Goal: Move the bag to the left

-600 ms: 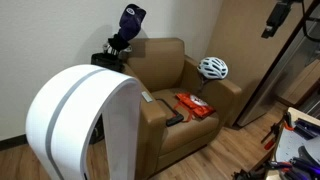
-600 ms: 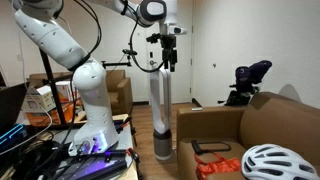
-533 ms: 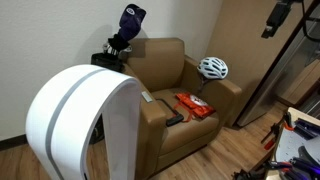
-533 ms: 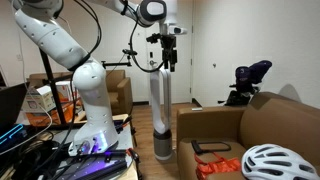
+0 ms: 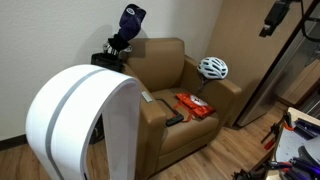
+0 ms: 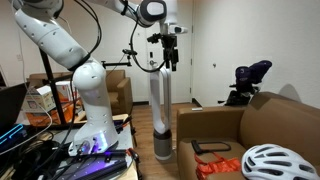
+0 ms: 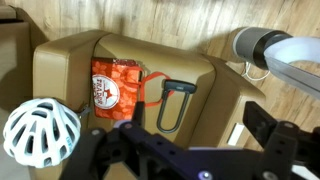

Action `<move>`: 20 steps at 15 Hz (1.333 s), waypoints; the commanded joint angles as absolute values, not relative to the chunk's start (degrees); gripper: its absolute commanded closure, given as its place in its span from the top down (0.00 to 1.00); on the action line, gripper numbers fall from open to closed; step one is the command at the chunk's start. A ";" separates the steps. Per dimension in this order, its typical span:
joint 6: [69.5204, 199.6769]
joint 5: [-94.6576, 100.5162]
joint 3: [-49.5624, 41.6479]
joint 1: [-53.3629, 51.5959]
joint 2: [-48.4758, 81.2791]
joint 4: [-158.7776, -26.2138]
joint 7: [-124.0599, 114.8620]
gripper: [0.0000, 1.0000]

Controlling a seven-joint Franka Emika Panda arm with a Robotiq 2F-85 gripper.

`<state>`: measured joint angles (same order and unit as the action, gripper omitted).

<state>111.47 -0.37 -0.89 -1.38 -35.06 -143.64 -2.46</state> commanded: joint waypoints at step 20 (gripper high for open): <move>141.40 -1.59 -3.41 1.07 15.92 -125.21 -4.51 1.00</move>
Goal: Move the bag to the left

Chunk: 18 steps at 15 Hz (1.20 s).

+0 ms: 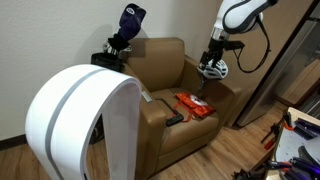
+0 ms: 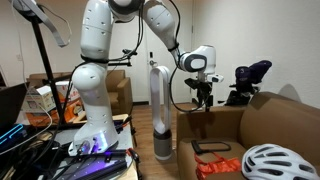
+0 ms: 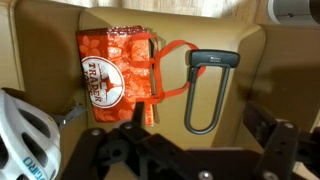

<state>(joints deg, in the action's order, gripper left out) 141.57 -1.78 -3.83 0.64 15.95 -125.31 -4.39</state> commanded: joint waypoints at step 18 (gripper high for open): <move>145.14 -5.97 -1.67 7.60 43.05 -110.90 0.30 1.00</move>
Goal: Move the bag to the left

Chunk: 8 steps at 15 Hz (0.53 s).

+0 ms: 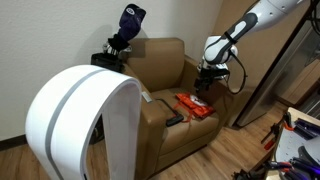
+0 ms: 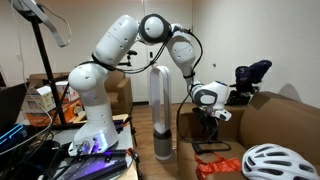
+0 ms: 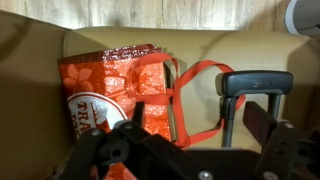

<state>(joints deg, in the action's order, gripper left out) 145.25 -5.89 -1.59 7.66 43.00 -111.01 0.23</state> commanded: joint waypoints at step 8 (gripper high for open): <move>147.54 -4.38 -1.29 7.43 55.20 -98.67 1.69 1.00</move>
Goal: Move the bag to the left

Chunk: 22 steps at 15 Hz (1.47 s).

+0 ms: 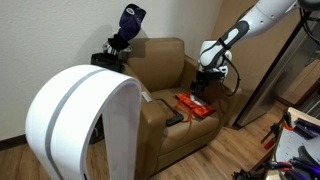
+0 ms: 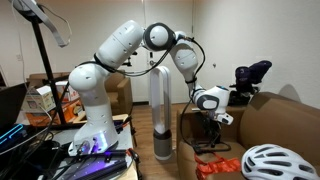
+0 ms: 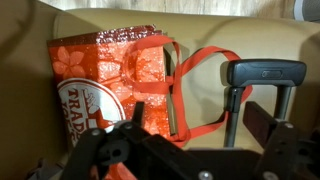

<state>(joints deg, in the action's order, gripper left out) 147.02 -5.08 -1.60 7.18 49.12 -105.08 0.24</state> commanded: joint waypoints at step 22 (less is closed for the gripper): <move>142.53 -2.57 -5.45 6.82 86.67 -61.94 -1.05 0.62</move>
<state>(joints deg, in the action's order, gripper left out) 144.93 -3.95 -4.75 6.75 83.64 -67.03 0.16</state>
